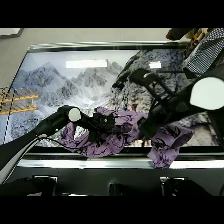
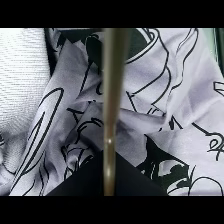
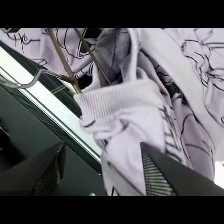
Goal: Fold the clothes and pants, and hang the long-sleeved shirts on hangers.
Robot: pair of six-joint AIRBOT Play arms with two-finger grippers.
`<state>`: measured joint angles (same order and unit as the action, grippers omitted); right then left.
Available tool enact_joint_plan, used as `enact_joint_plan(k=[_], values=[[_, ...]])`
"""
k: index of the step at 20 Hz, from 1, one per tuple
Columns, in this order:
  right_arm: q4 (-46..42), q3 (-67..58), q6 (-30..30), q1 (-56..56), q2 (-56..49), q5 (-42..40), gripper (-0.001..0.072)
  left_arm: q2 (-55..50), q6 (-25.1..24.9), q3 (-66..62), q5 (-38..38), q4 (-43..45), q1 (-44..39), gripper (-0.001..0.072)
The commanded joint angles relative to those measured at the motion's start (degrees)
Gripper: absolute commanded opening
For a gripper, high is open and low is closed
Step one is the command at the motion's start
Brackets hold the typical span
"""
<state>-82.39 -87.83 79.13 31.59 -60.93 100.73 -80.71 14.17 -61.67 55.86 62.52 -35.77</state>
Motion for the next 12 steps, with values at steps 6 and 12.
enact_joint_plan(k=[6, 12], values=[[0.7, 5.6, -12.5, 0.0, 0.1, -8.7, 0.0554, 0.0, 0.0, 0.0, 0.0, 0.0, 0.0, 0.0027], [0.7, 5.7, -12.5, 0.0, -3.2, -8.7, 0.0517, 0.0, 0.0, 0.0, 0.0, 0.0, 0.0, 0.0027]])
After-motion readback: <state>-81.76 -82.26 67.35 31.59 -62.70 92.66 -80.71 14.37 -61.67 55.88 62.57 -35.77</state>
